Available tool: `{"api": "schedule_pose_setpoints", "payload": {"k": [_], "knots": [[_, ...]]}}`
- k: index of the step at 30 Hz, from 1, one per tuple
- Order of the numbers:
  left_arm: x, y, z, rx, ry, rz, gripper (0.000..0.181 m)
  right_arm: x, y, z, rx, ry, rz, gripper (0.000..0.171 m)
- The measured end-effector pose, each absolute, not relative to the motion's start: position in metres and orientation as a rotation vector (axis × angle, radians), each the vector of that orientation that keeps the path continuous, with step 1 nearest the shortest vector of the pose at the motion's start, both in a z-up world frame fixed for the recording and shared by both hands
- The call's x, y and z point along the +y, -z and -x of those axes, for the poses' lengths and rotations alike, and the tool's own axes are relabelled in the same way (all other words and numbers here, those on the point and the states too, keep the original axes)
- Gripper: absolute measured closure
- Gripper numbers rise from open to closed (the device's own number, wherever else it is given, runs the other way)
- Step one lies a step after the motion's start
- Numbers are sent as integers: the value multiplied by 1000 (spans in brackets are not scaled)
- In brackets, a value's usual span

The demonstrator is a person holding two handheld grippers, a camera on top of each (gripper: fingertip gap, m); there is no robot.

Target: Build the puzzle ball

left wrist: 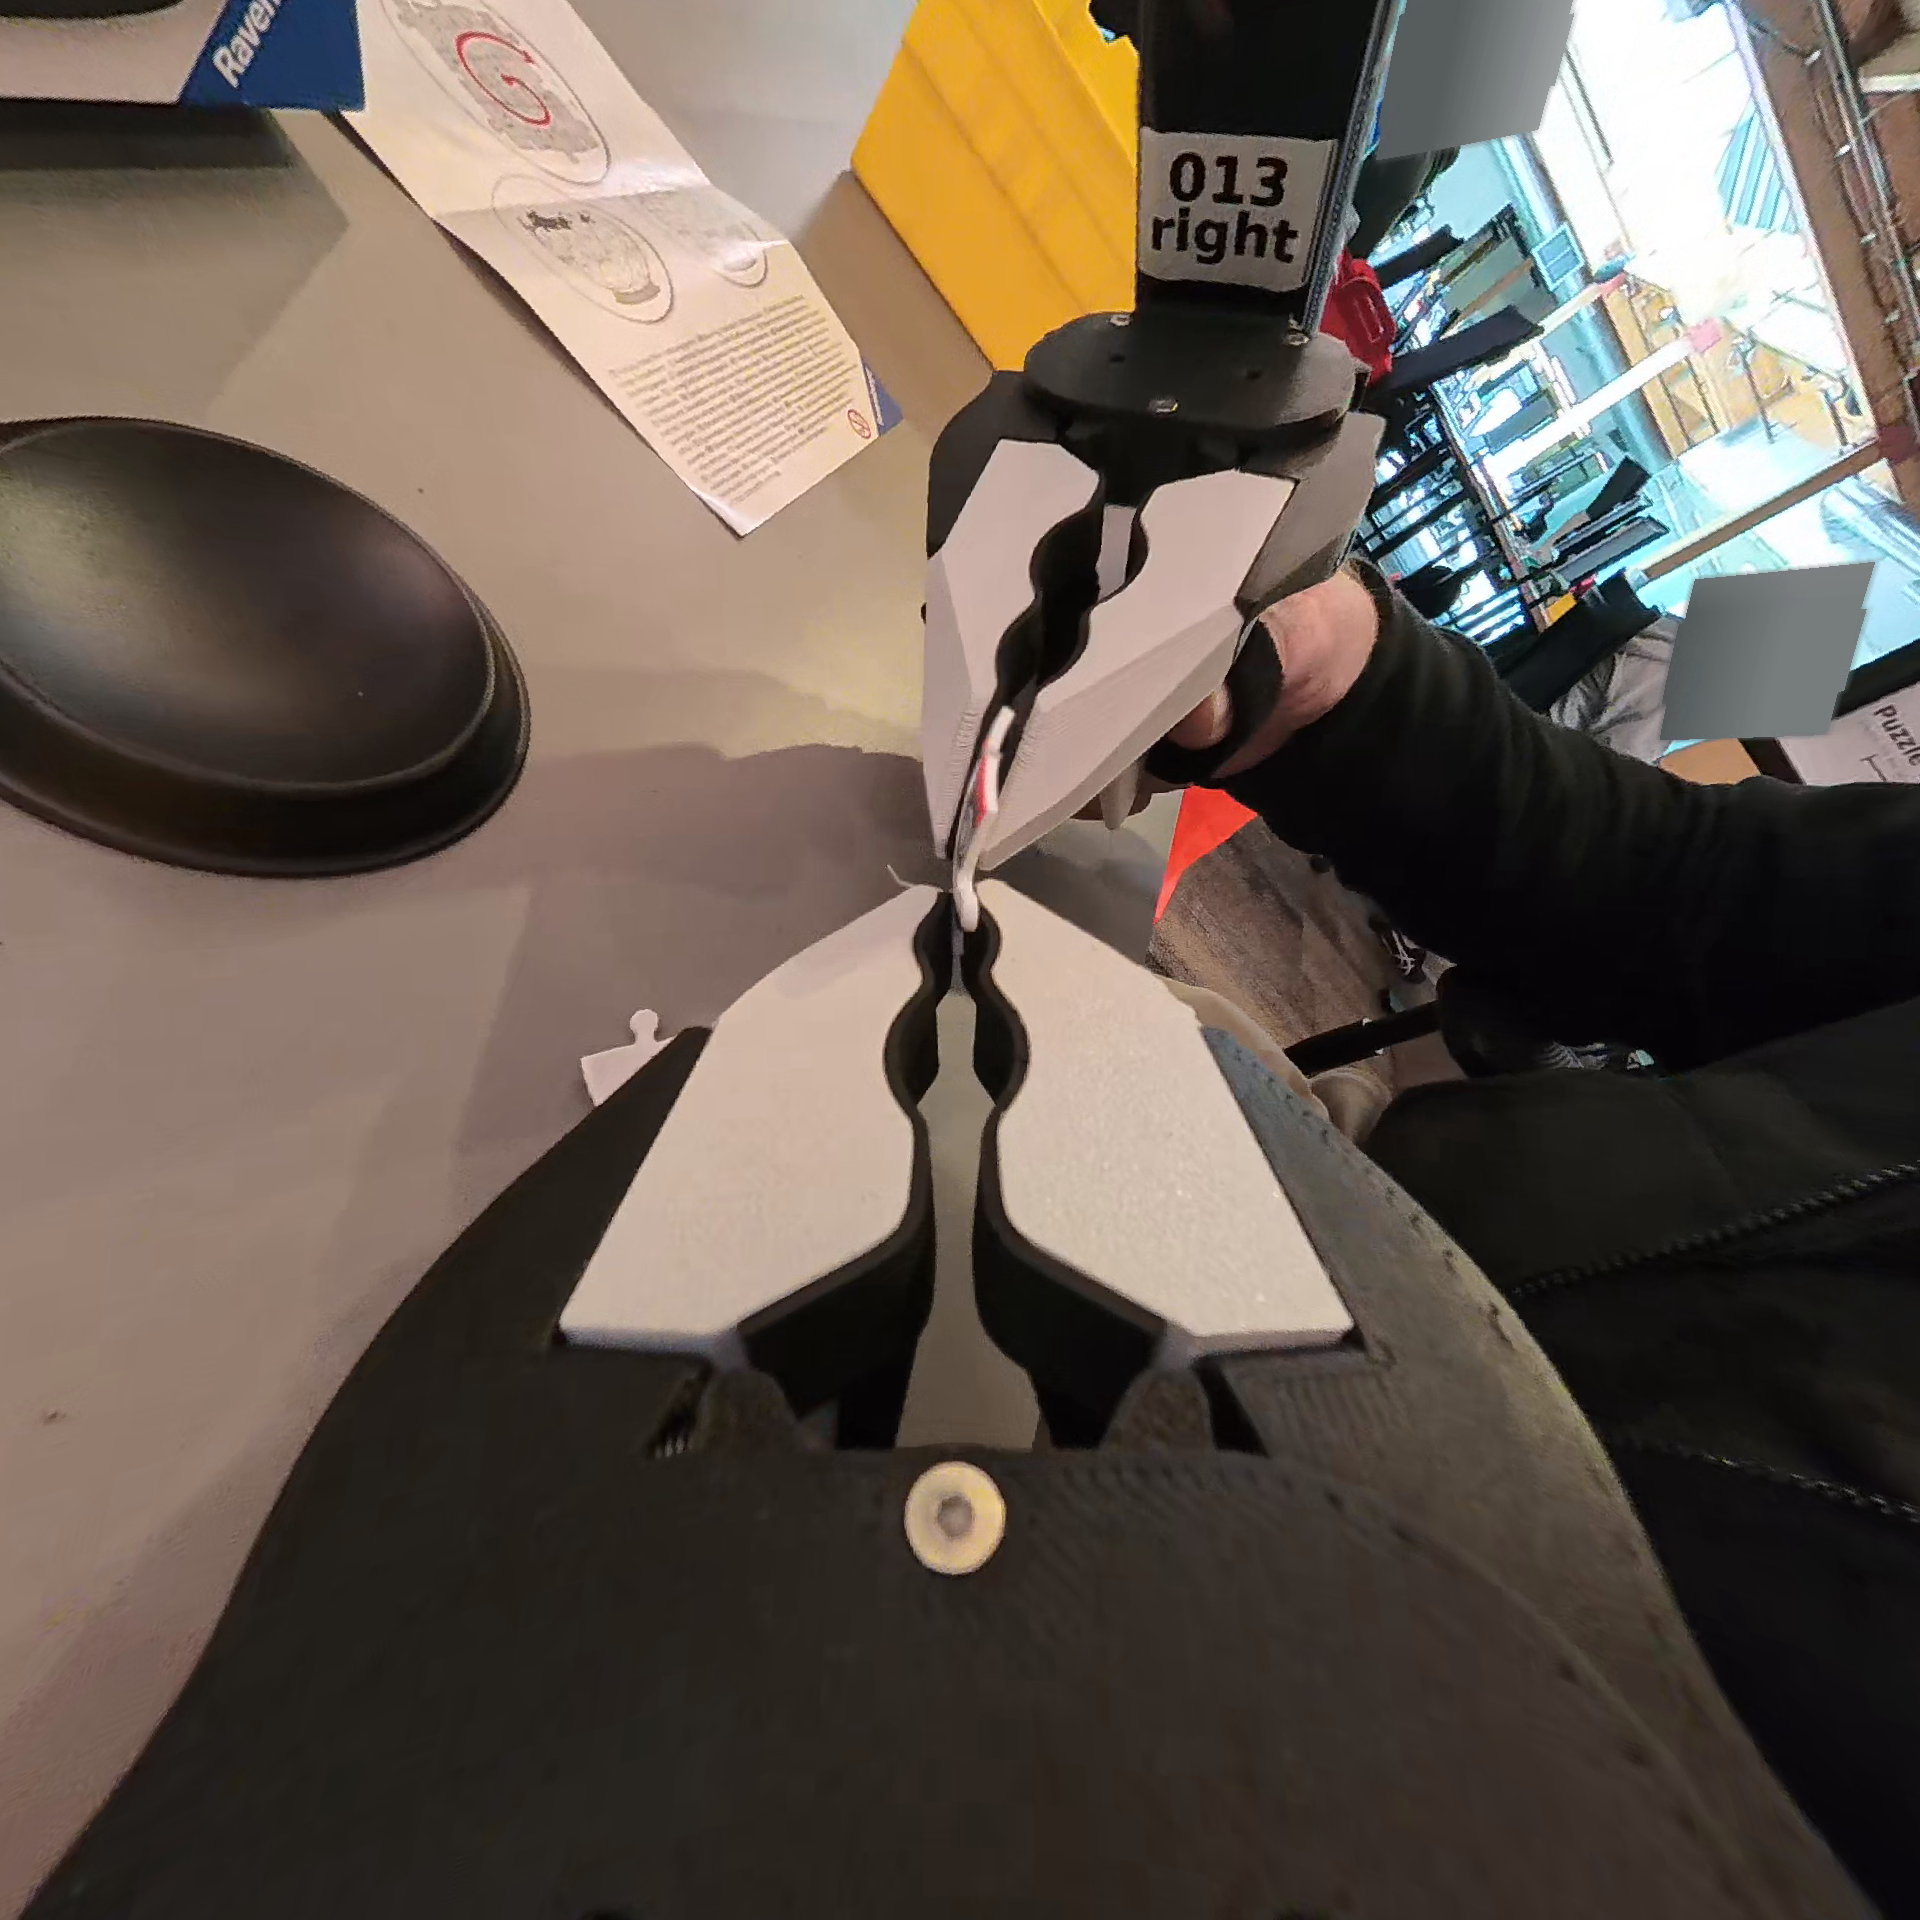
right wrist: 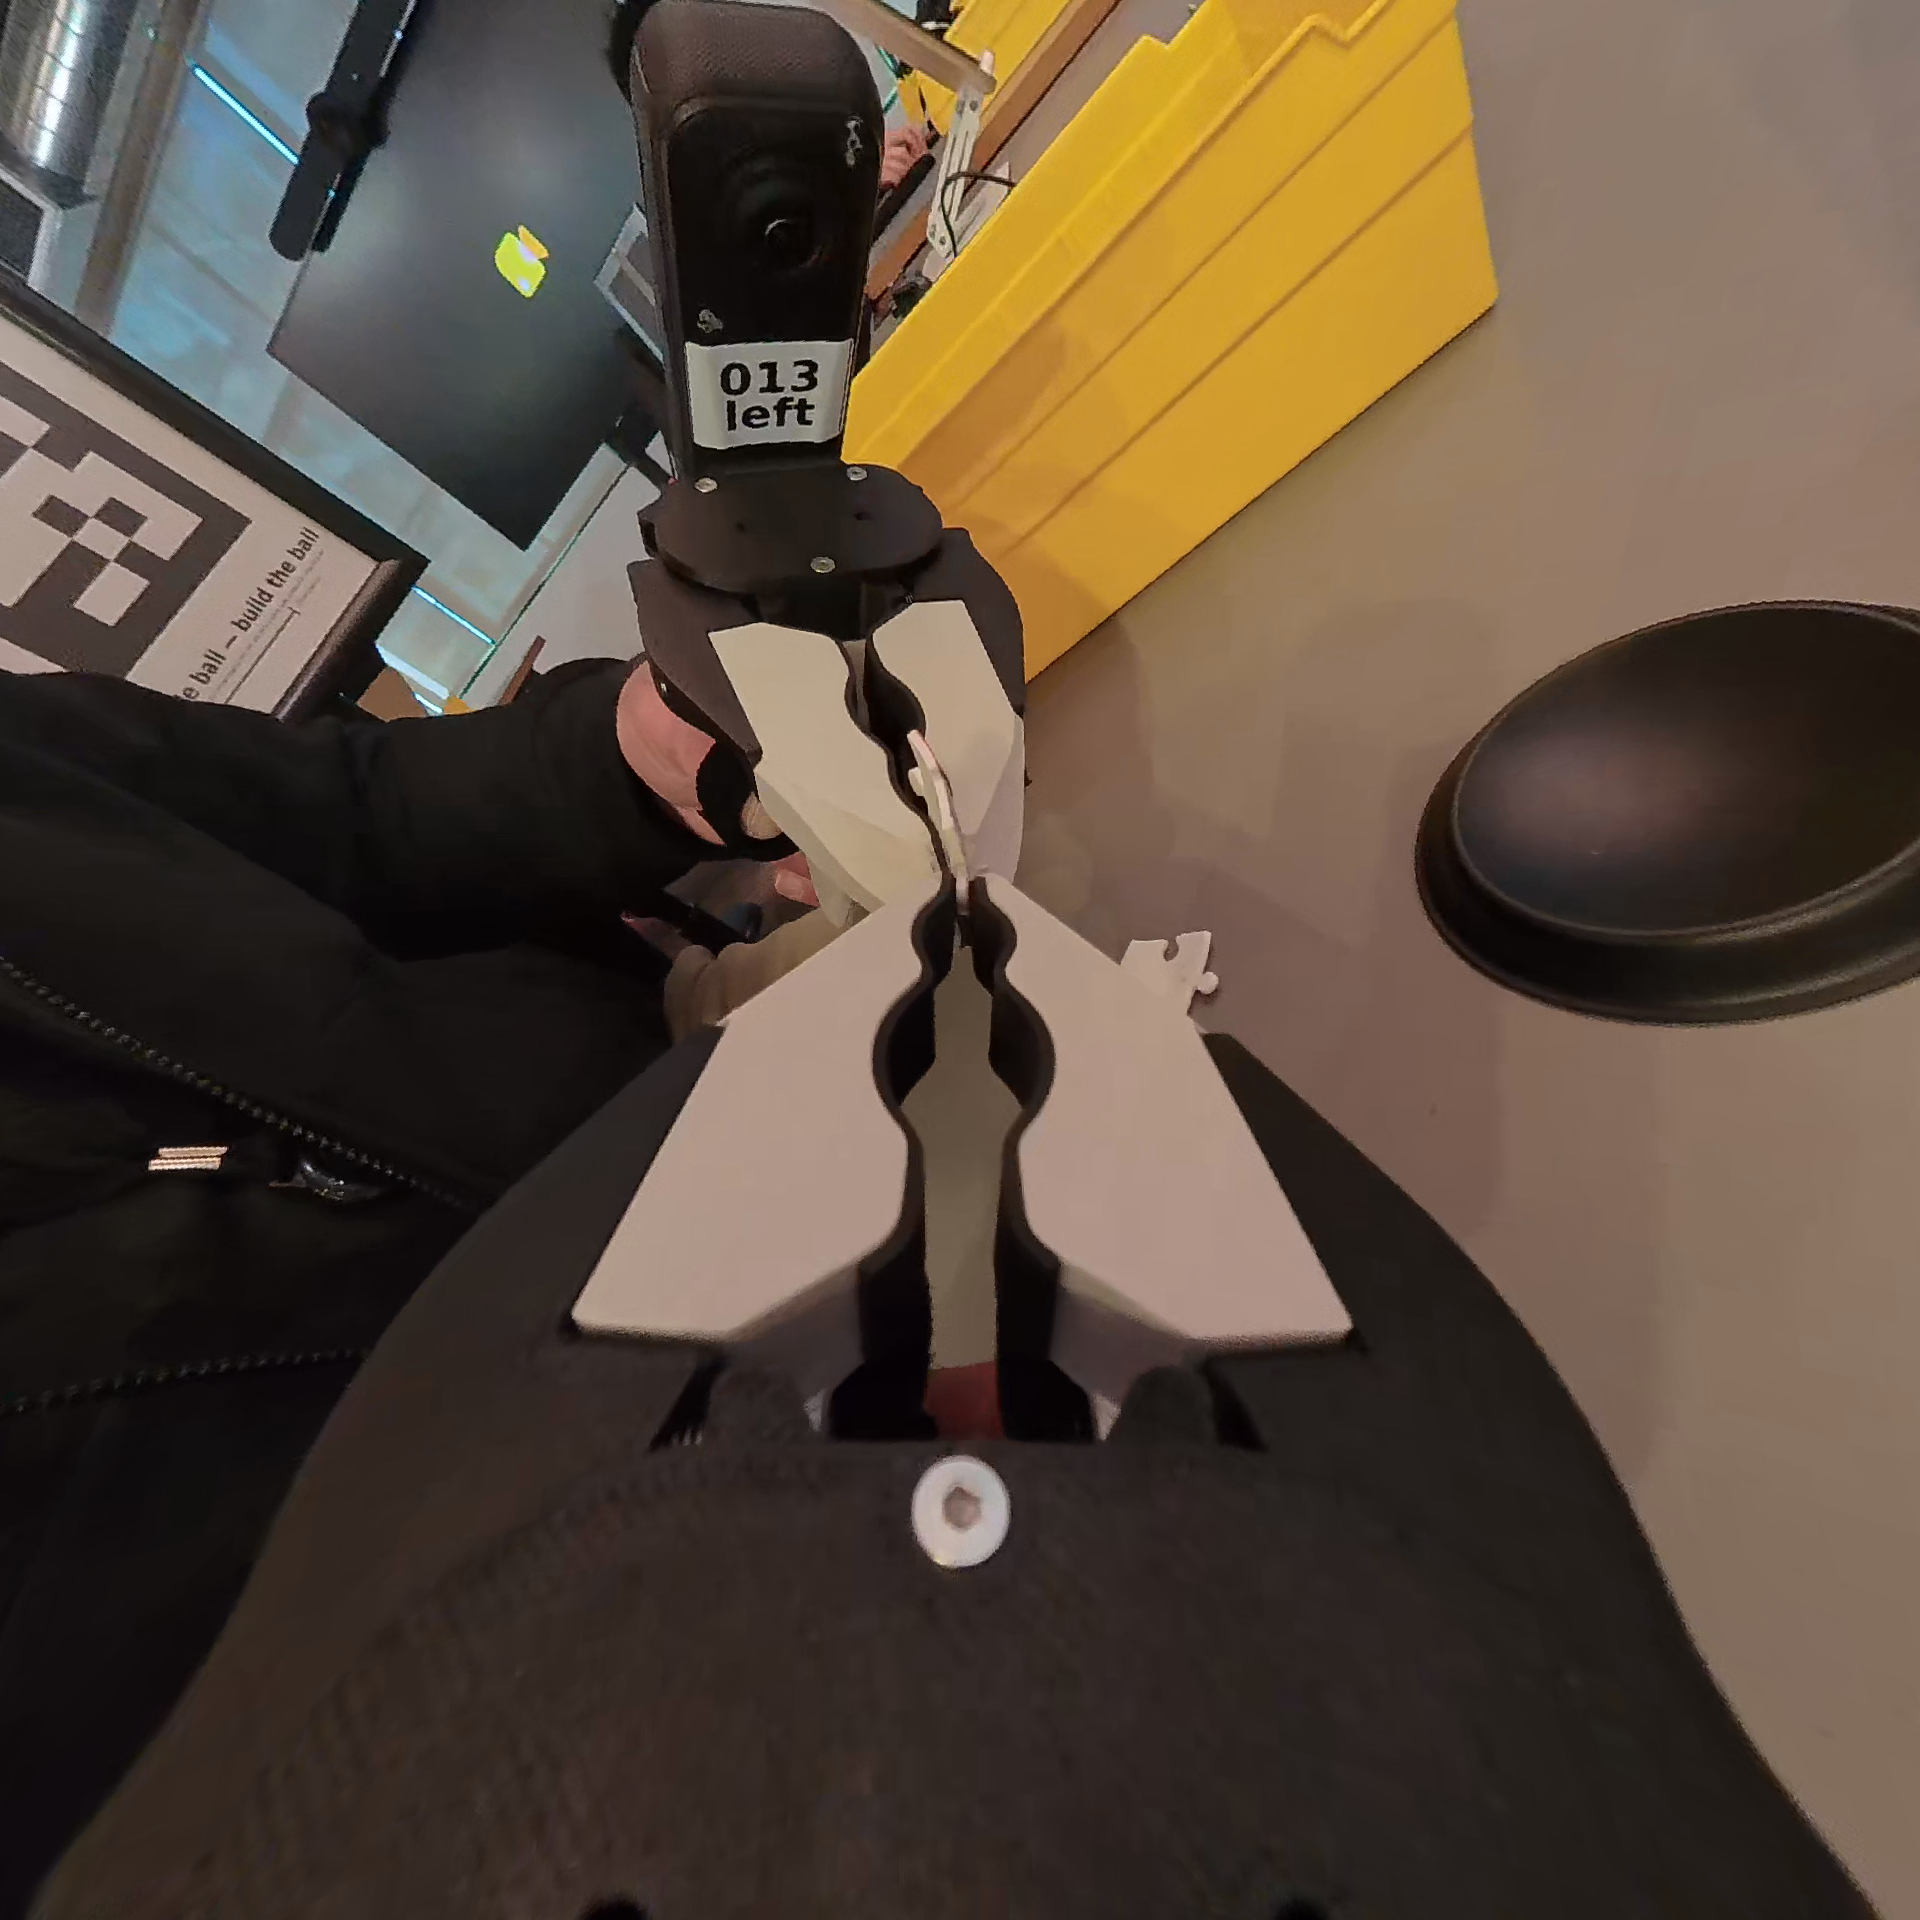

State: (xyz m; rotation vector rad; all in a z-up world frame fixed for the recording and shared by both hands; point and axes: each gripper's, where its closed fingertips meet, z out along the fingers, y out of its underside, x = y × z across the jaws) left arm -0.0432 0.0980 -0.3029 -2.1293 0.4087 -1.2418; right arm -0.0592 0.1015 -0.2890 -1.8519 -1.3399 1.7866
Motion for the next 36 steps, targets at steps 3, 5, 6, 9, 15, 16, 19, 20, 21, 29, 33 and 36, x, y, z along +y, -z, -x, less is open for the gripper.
{"api": "schedule_pose_setpoints", "payload": {"k": [3, 5, 6, 9, 15, 16, 19, 20, 21, 29, 33, 36], "knots": [[96, 305, 42, 443, 1231, 2144, 180, 99, 290, 58, -1408, -1745, 1858, 170], [96, 307, 43, 459, 1197, 2164, 178, 101, 290, 57, -1456, -1697, 1878, 170], [95, 308, 44, 475, 1172, 2175, 175, 102, 290, 55, -1492, -1670, 1887, 170], [96, 307, 48, 508, 1093, 2184, 168, 106, 293, 50, -1642, -1531, 1912, 170], [96, 308, 45, 646, 945, 2206, 170, 97, 302, 39, -1984, -1286, 1928, 170], [95, 308, 43, 659, 947, 2206, 177, 99, 302, 40, -2003, -1254, 1924, 170], [97, 304, 45, 616, 960, 2182, 178, 103, 297, 45, -1958, -1266, 1895, 169], [100, 300, 48, 575, 985, 2164, 178, 106, 292, 49, -1890, -1314, 1894, 169], [103, 296, 51, 521, 1014, 2138, 179, 109, 287, 52, -1815, -1368, 1884, 164], [110, 272, 54, 230, 1294, 1929, 179, 109, 269, 62, -1412, -1695, 1788, 169], [108, 267, 52, 224, 1331, 1891, 179, 107, 264, 60, -1336, -1803, 1761, 170], [107, 265, 51, 214, 1363, 1875, 179, 106, 262, 59, -1322, -1831, 1753, 170]]}}
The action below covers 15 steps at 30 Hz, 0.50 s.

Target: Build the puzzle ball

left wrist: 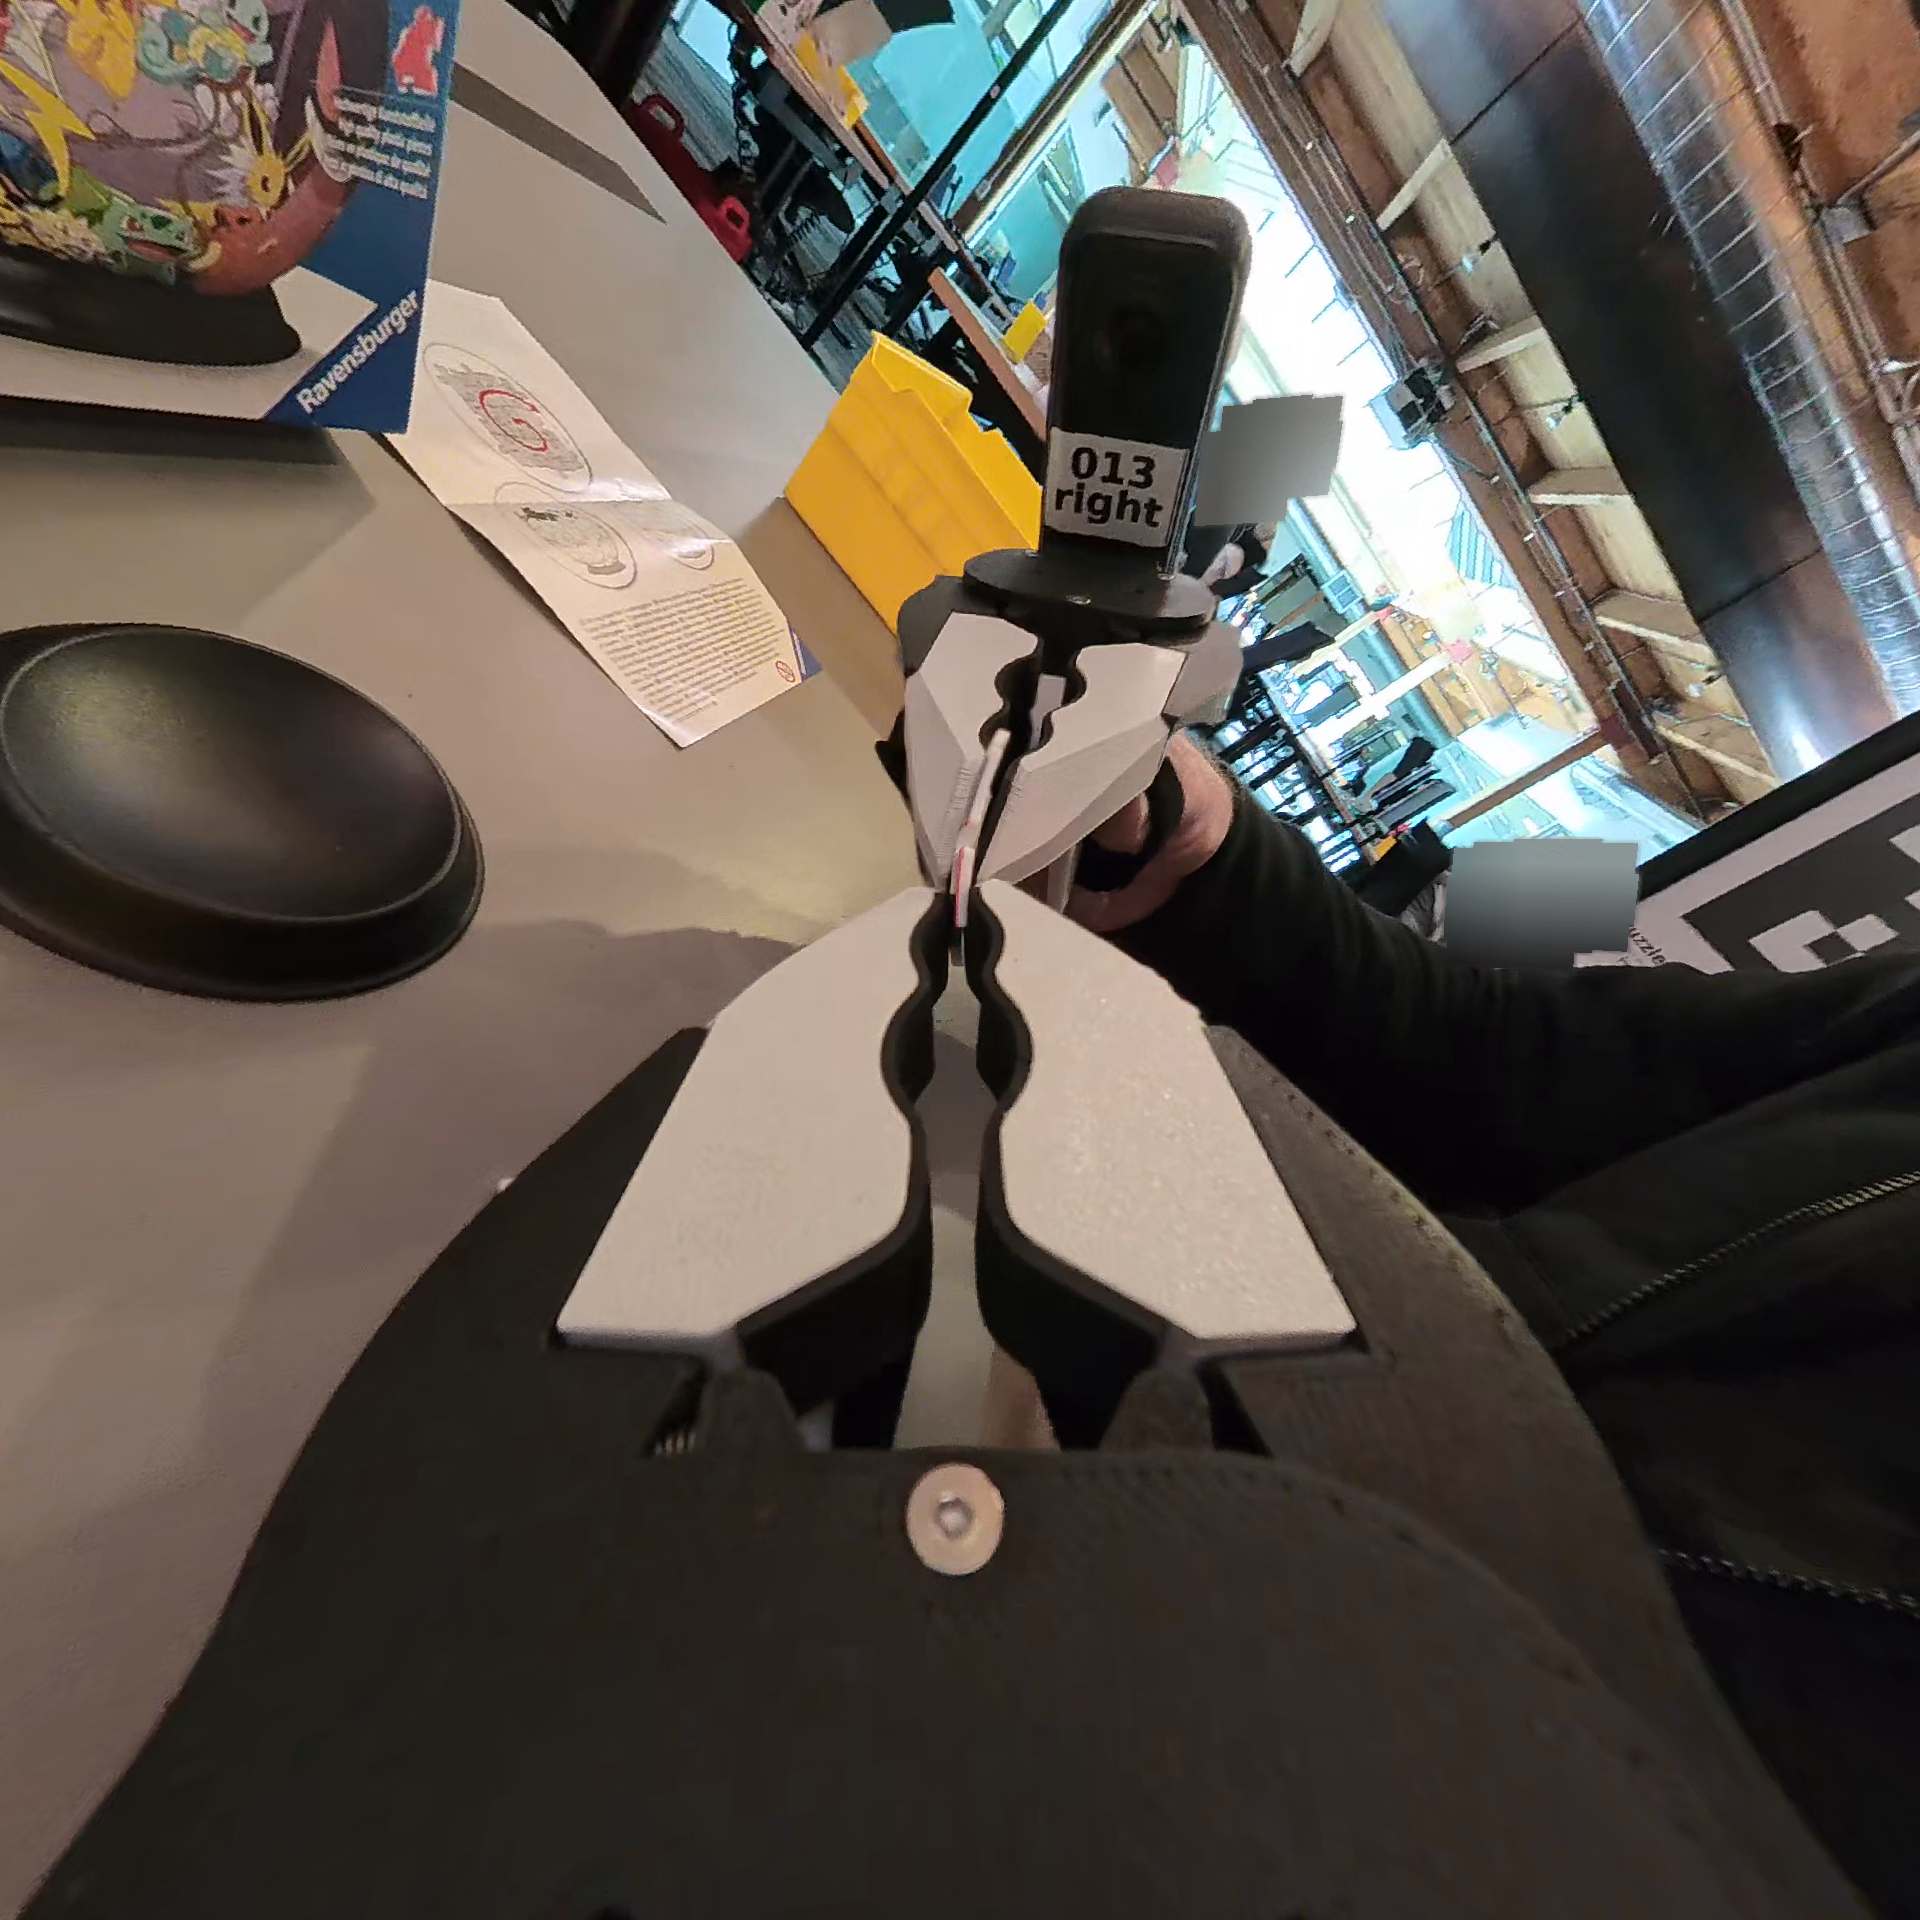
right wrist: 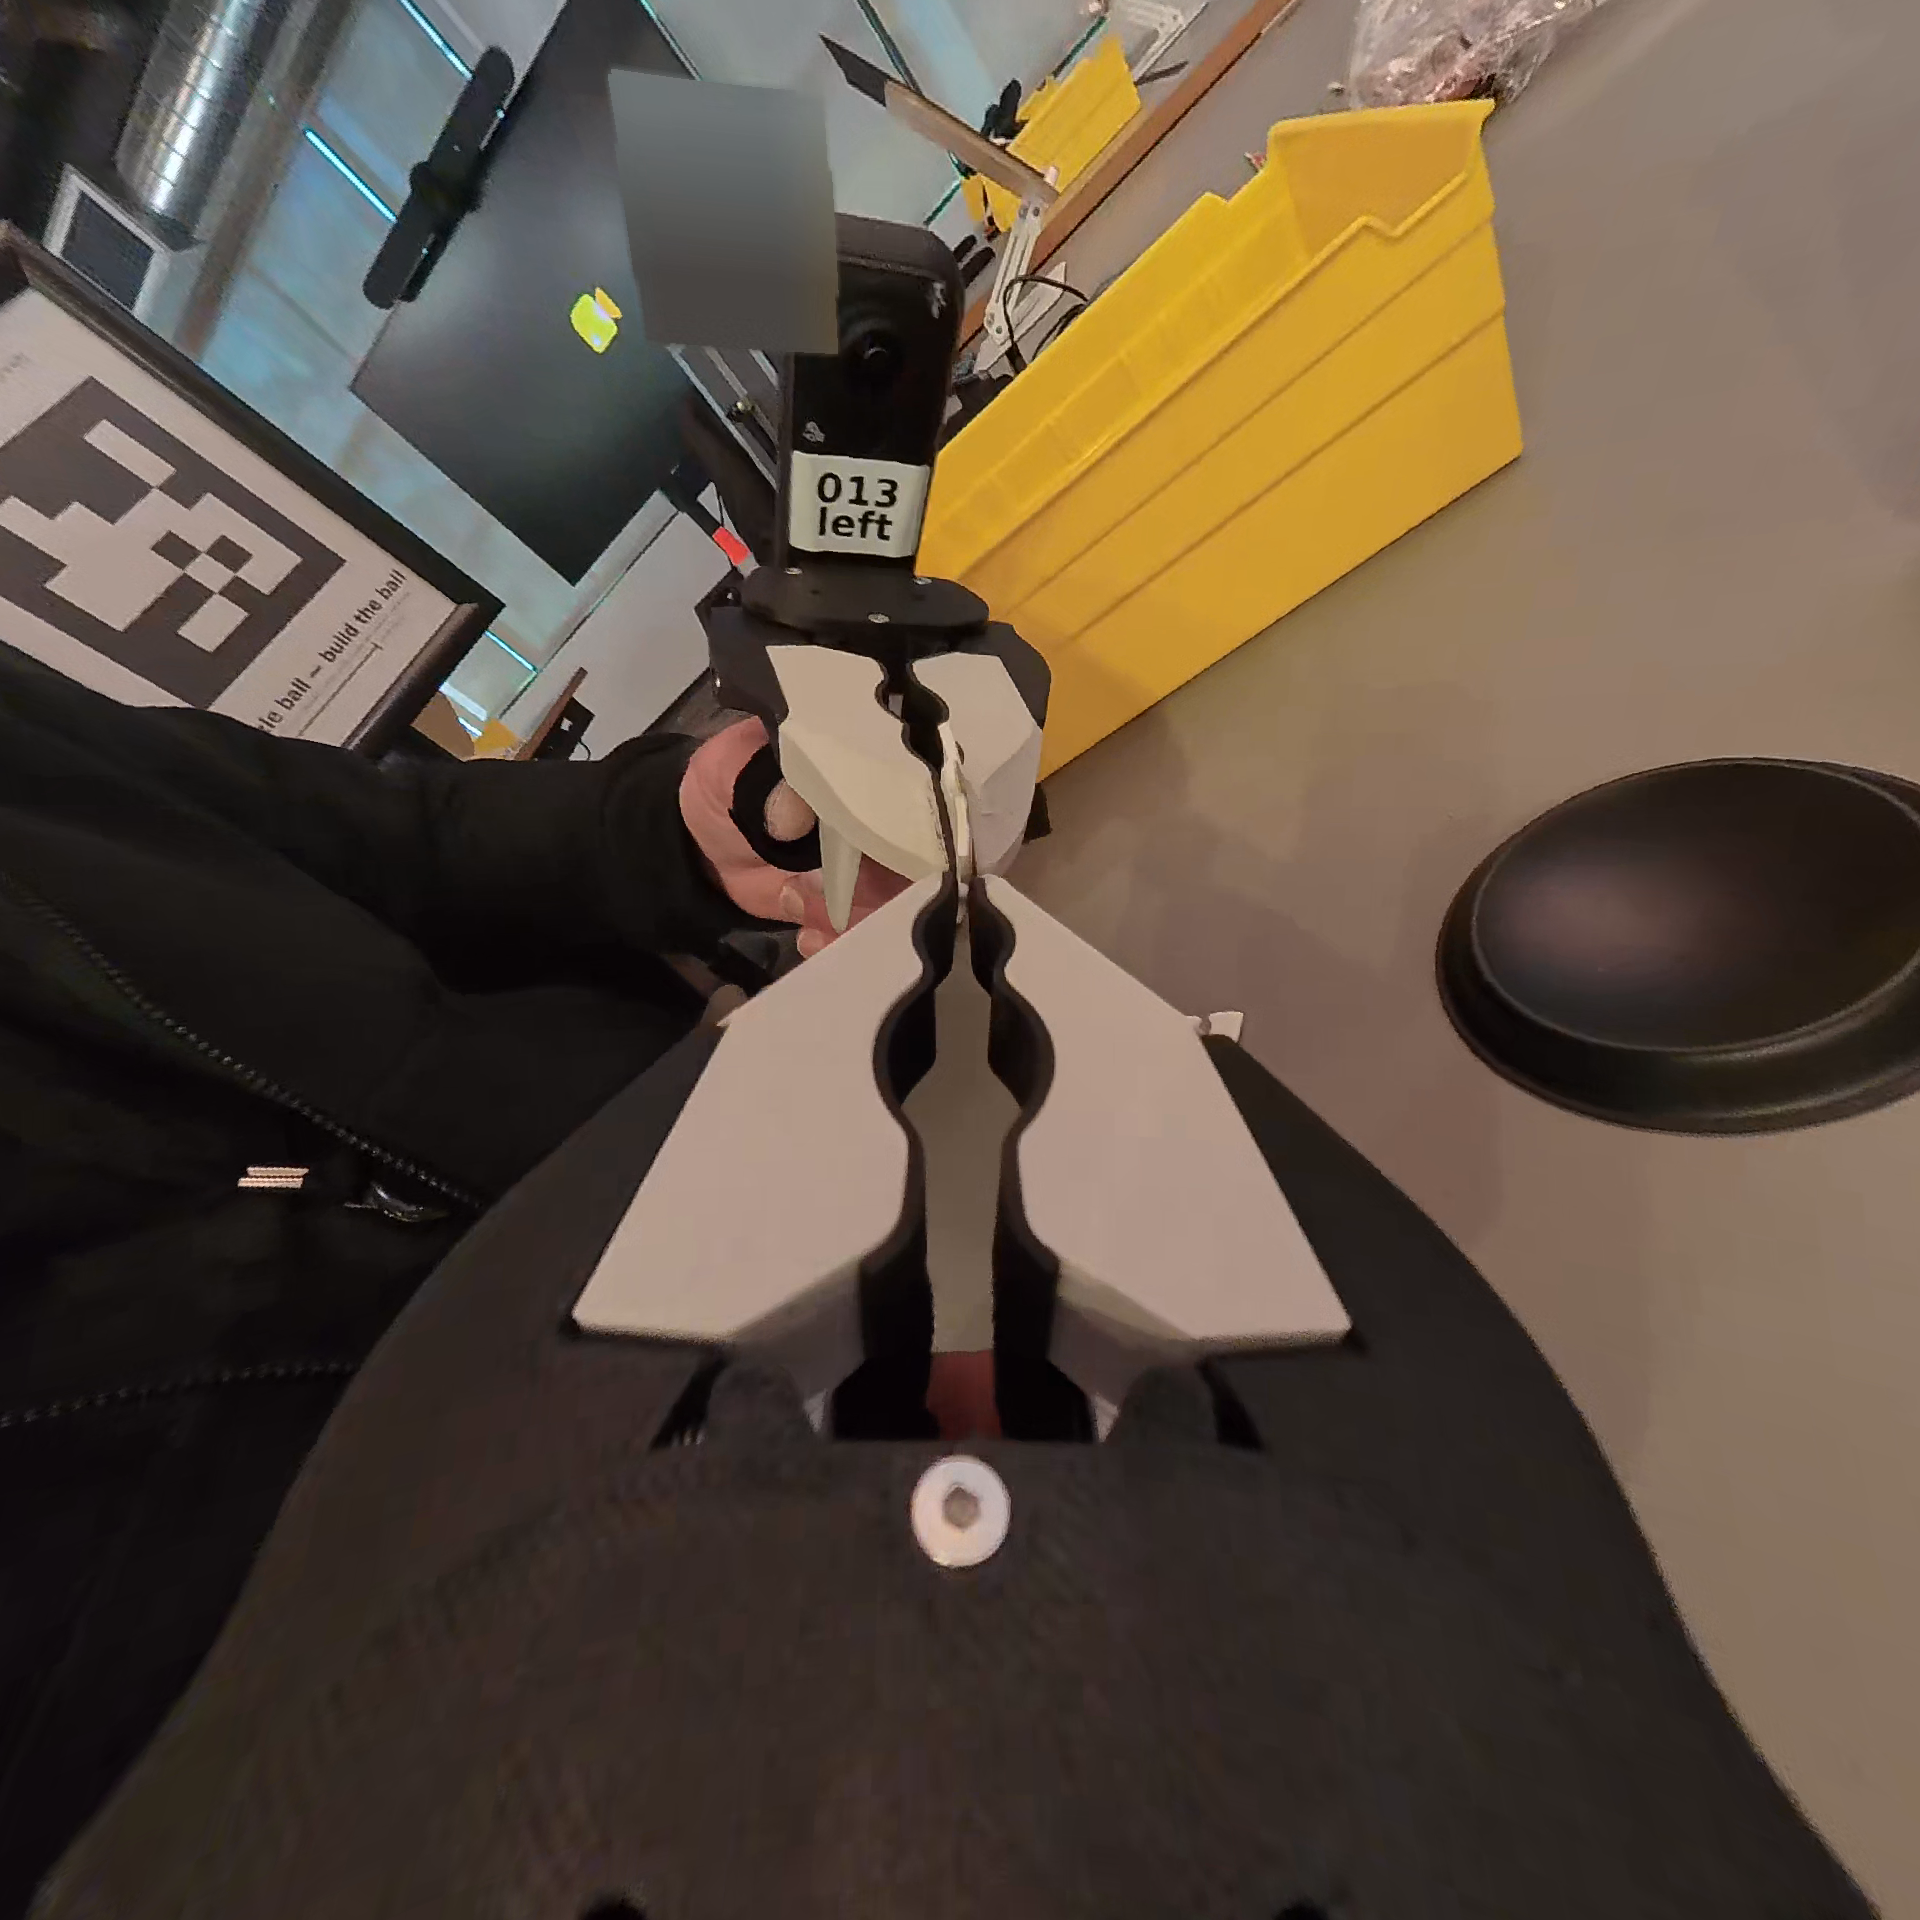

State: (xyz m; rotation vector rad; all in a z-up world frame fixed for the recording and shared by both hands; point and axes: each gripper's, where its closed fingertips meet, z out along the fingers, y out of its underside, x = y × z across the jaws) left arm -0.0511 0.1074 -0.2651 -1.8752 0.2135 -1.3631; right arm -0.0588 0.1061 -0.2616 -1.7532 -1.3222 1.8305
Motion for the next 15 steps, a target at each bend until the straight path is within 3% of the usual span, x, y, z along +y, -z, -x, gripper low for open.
{"api": "schedule_pose_setpoints", "payload": {"k": [15], "knots": [[103, 263, 45, 178, 1453, 1842, 179, 112, 250, 59, -1195, -1897, 1732, 171]]}}
